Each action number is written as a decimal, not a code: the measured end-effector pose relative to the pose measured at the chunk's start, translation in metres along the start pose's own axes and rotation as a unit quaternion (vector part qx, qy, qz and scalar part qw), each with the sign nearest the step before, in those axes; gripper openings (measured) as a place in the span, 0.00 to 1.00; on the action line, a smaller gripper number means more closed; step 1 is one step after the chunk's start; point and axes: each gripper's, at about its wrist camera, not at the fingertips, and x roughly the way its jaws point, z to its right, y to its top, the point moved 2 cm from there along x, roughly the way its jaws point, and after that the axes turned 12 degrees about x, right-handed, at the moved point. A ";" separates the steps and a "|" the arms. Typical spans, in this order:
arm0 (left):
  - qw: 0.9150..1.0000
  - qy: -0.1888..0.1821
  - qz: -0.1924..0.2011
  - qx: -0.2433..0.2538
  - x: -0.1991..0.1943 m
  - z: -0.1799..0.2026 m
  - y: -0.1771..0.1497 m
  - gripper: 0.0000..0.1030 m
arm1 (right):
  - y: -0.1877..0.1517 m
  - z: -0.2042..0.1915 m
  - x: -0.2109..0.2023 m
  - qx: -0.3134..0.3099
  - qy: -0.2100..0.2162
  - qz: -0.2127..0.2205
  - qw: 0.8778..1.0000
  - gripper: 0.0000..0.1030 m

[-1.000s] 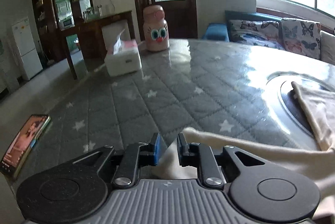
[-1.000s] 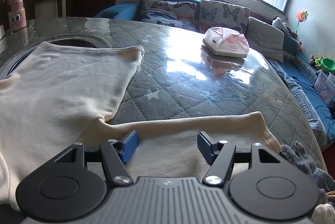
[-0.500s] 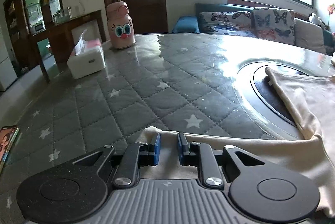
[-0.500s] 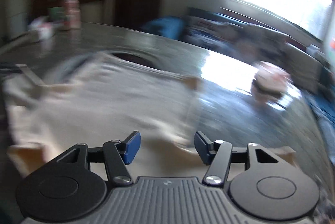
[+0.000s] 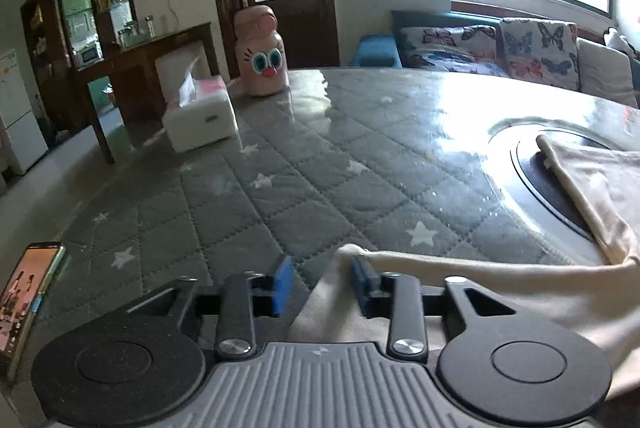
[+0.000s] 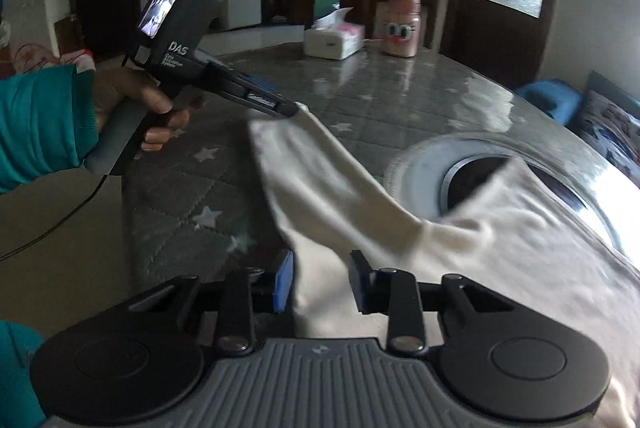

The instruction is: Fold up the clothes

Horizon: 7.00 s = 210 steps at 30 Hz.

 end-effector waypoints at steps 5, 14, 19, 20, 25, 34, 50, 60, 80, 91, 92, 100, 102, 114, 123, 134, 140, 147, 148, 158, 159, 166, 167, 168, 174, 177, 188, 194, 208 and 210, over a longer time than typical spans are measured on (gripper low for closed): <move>1.000 -0.006 0.008 0.006 0.000 0.000 0.001 0.06 | 0.000 -0.009 0.024 -0.018 -0.006 -0.014 1.000 0.14; 1.000 0.009 0.007 0.010 0.006 -0.004 0.004 0.02 | -0.013 -0.020 0.018 -0.040 0.024 -0.020 0.999 0.04; 1.000 0.014 -0.002 0.007 0.010 -0.006 0.002 0.03 | -0.006 -0.020 0.012 -0.024 0.052 -0.018 0.998 0.06; 1.000 0.015 -0.004 0.005 0.009 -0.007 0.001 0.03 | -0.002 -0.018 0.012 -0.017 0.051 -0.013 0.998 0.07; 1.000 0.005 0.001 -0.004 -0.003 -0.005 0.004 0.03 | 0.009 0.001 0.025 0.033 0.022 -0.011 0.999 0.08; 0.995 -0.096 0.017 -0.007 -0.036 0.037 0.003 0.13 | -0.001 -0.011 0.018 -0.003 0.042 -0.030 0.999 0.10; 0.991 -0.122 0.027 0.057 -0.061 0.091 -0.022 0.35 | -0.021 0.008 -0.035 0.017 0.007 -0.010 1.000 0.18; 0.992 -0.103 0.022 0.068 -0.064 0.089 -0.023 0.40 | -0.055 0.079 -0.091 0.112 -0.108 0.011 0.988 0.21; 0.956 -0.236 0.088 0.152 -0.084 0.205 0.033 0.40 | -0.087 0.090 -0.105 0.126 -0.130 0.018 0.983 0.20; 0.926 -0.276 0.096 0.237 -0.098 0.244 -0.002 0.23 | -0.092 0.077 -0.103 0.098 -0.128 0.008 0.987 0.20; 0.925 -0.277 0.100 0.242 -0.100 0.244 -0.003 0.22 | -0.091 0.077 -0.102 0.100 -0.127 0.011 0.987 0.20; 0.914 -0.277 0.121 0.270 -0.110 0.240 -0.007 0.25 | -0.093 0.068 -0.092 0.079 -0.127 0.006 0.989 0.20; 0.916 -0.279 0.126 0.260 -0.112 0.239 -0.002 0.26 | -0.093 0.068 -0.094 0.084 -0.126 0.008 0.988 0.20; 0.919 -0.302 0.115 0.224 -0.100 0.258 0.022 0.25 | -0.109 0.110 -0.146 0.193 -0.174 0.052 0.964 0.20; 0.900 -0.337 0.123 0.246 -0.113 0.295 0.022 0.27 | -0.158 0.227 -0.197 0.376 -0.317 0.093 0.866 0.20; 0.898 -0.342 0.113 0.255 -0.111 0.312 0.024 0.38 | -0.198 0.304 -0.207 0.468 -0.373 0.114 0.793 0.21; 0.897 -0.342 0.107 0.258 -0.109 0.320 0.022 0.38 | -0.199 0.312 -0.206 0.472 -0.388 0.129 0.781 0.22; 0.897 -0.342 0.107 0.260 -0.111 0.322 0.023 0.41 | -0.198 0.315 -0.204 0.476 -0.401 0.144 0.770 0.22; 0.896 -0.342 0.107 0.260 -0.111 0.323 0.023 0.41 | -0.198 0.316 -0.203 0.474 -0.403 0.144 0.770 0.17; 0.898 -0.341 0.108 0.256 -0.111 0.325 0.026 0.41 | -0.187 0.299 -0.230 0.453 -0.404 0.181 0.773 0.05; 0.898 -0.341 0.109 0.255 -0.111 0.326 0.027 0.41 | -0.185 0.296 -0.235 0.449 -0.404 0.188 0.775 0.05; 0.900 -0.342 0.105 0.249 -0.104 0.331 0.028 0.42 | -0.159 0.272 -0.269 0.419 -0.382 0.230 0.791 0.05; 0.899 -0.343 0.106 0.250 -0.104 0.332 0.028 0.43 | -0.154 0.268 -0.273 0.414 -0.379 0.235 0.794 0.04; 0.899 -0.343 0.107 0.251 -0.104 0.333 0.028 0.44 | -0.148 0.263 -0.277 0.407 -0.376 0.240 0.797 0.04; 0.895 -0.351 0.113 0.252 -0.106 0.336 0.026 0.45 | -0.110 0.231 -0.291 0.368 -0.348 0.271 0.818 0.04; 0.899 -0.352 0.119 0.234 -0.108 0.322 0.027 0.47 | -0.086 0.210 -0.291 0.339 -0.330 0.279 0.835 0.04; 0.936 -0.288 0.132 0.153 -0.103 0.228 0.024 0.54 | -0.012 0.142 -0.215 0.249 -0.229 0.250 0.907 0.04; 0.948 -0.263 0.124 0.131 -0.099 0.200 0.011 0.56 | -0.002 0.111 -0.148 0.227 -0.174 0.194 0.938 0.04; 0.960 -0.237 0.107 0.103 -0.095 0.175 0.000 0.91 | -0.030 0.079 -0.093 0.190 -0.103 0.086 0.973 0.27; 0.959 -0.239 0.112 0.100 -0.098 0.174 0.002 0.94 | -0.033 0.089 -0.104 0.189 -0.123 0.085 0.971 0.27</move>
